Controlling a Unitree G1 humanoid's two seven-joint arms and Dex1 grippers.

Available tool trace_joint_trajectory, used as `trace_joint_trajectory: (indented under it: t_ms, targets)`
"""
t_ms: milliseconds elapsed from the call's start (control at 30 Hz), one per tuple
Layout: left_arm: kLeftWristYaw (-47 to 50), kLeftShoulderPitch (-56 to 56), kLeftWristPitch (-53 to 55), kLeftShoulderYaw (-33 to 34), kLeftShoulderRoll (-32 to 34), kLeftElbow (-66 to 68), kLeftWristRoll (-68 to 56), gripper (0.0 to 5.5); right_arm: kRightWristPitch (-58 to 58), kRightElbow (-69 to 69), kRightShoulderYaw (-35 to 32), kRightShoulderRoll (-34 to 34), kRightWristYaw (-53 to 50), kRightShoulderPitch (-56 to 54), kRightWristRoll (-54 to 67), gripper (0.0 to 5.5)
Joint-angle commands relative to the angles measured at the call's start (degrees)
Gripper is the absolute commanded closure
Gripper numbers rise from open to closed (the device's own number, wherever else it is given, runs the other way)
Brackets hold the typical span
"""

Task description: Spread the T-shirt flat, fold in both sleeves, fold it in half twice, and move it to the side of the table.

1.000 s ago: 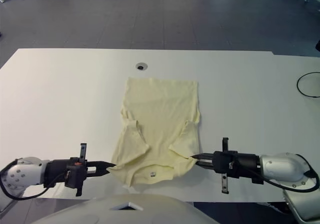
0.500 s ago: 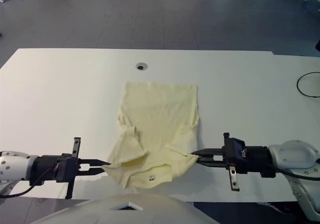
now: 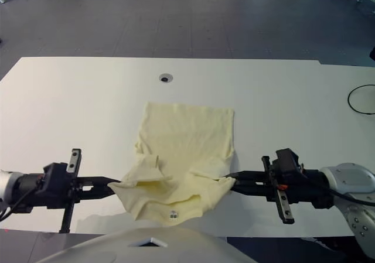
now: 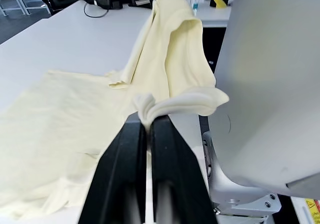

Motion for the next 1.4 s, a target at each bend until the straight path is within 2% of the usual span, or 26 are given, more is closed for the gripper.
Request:
trace_joint_trajectory:
  t_ms: [33, 167, 467, 733, 1100, 1233, 1400]
  targets:
    - [-2.8, 2.6, 4.2, 5.2, -0.9, -2.8, -4.1, 5.50, 3.0, -0.6, -3.1, -0.2, 1.5, -0.2, 3.9, 5.39]
    - [-4.7, 4.5, 7.6, 9.7, -2.1, -4.5, -7.3, 5.50, 4.8, -0.4, -4.3, 0.1, 2.2, -0.4, 4.9, 5.39]
    - [-9.3, 6.5, 13.1, 15.3, -3.7, -6.4, -10.7, 5.50, 11.1, -1.8, -9.7, -0.2, 5.3, 0.9, 13.6, 5.39]
    - [-16.9, 12.9, 16.1, 21.7, -5.5, -8.6, -9.7, 5.50, 10.1, -5.6, -12.0, -1.0, 16.9, 7.3, 7.1, 5.39]
    - [-23.0, 18.4, 17.2, 24.8, -8.0, -12.0, -9.6, 5.50, 7.9, -7.8, -9.0, -0.4, 18.6, 10.4, 1.9, 5.39]
    - [-20.5, 16.3, 17.0, 22.1, -7.9, -12.1, -8.5, 5.50, 7.3, -5.6, -8.0, -1.0, 18.2, 9.1, 0.3, 5.39]
    - [-14.2, 1.9, 17.1, 8.8, -5.8, -6.0, -2.4, 5.50, 7.5, 0.7, -2.4, -0.8, 15.1, 1.4, -2.3, 5.39]
